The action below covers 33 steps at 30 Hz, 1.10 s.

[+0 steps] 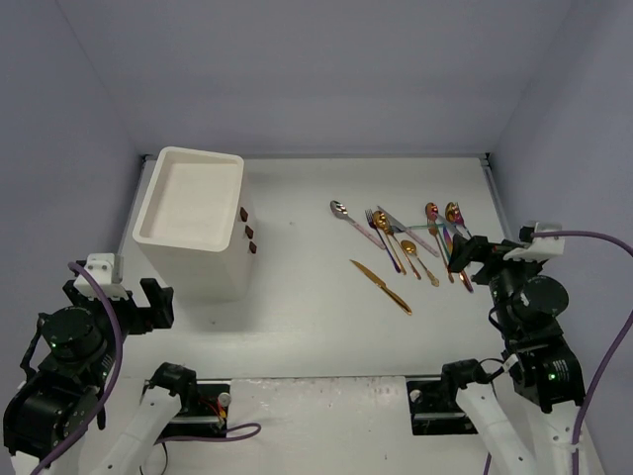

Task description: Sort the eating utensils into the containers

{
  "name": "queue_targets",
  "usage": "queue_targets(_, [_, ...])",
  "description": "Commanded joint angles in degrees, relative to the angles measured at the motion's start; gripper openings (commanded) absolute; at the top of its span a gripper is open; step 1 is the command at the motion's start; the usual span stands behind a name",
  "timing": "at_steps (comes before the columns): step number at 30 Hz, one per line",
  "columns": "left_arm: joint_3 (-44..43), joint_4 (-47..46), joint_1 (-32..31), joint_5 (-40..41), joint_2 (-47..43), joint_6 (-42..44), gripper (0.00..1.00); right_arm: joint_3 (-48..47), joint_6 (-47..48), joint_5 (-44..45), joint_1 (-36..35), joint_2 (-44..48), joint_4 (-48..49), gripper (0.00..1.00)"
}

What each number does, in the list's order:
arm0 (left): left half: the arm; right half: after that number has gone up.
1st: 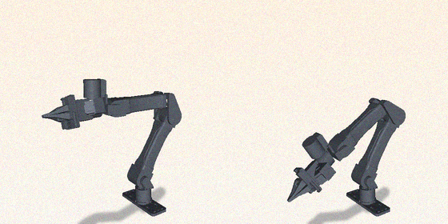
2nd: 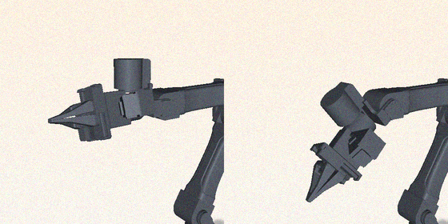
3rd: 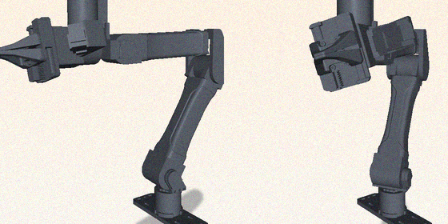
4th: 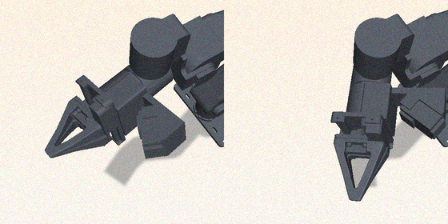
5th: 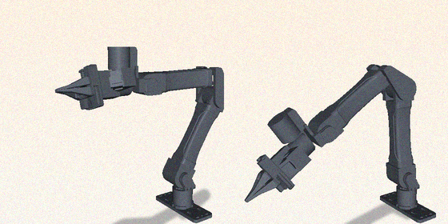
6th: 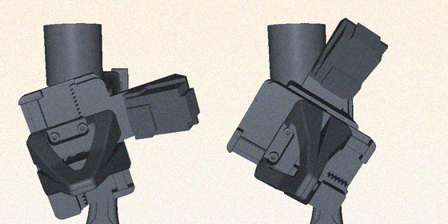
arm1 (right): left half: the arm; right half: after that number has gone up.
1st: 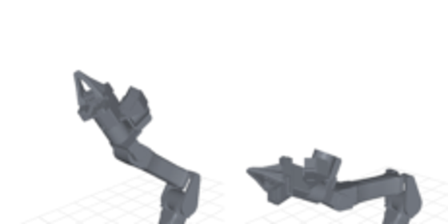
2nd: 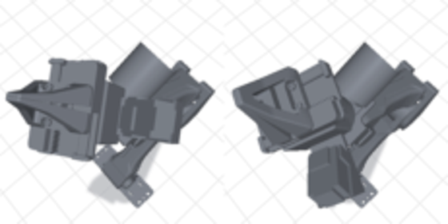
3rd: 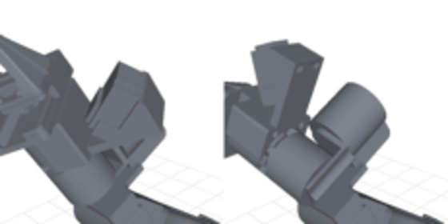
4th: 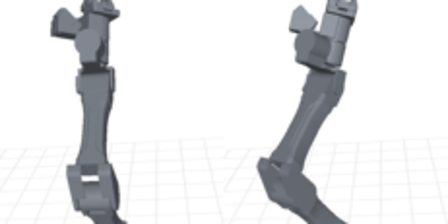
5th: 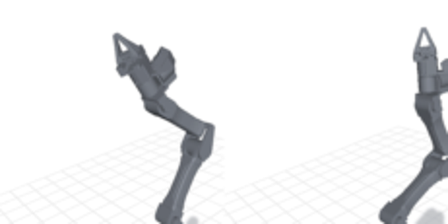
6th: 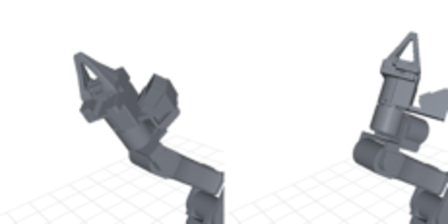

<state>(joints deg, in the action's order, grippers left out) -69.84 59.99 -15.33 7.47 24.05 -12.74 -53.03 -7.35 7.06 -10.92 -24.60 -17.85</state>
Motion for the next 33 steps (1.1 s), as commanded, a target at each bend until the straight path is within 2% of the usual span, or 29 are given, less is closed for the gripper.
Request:
queue_targets(1, [0.1,-2.3,-0.4,-0.7,0.9,1.0,0.89,-2.1,-0.7,-1.5,-0.2,-4.4,3.8,1.0])
queue_targets(5, [0.4,-2.2,-0.4,-1.1,0.7,0.9,0.89,-3.0,-3.9,-1.1,-0.2,-7.0,3.8,1.0])
queue_targets(9, [-0.2,-2.1,-0.4,-1.2,0.9,0.8,0.89,-3.5,-6.5,-5.4,-0.3,-11.4,4.1,1.0])
queue_targets(15, [-1.3,-2.2,-0.4,-1.6,3.0,0.2,0.89,-6.2,-9.9,-22.6,-1.1,-27.0,6.0,1.0])
queue_targets(17, [-1.8,-2.2,-0.4,-1.8,3.6,-0.1,0.89,-6.5,-13.3,-24.3,-4.0,-31.3,8.1,1.0])
queue_targets(27, [-6.6,-2.2,-0.4,-0.1,8.7,0.4,0.89,-7.0,-26.3,-22.5,-19.7,-47.2,29.2,1.0])
queue_targets(33, [-12.5,-2.3,-0.4,-1.8,14.4,1.4,0.89,-4.2,-40.1,-27.1,-22.3,-57.9,48.4,0.97])
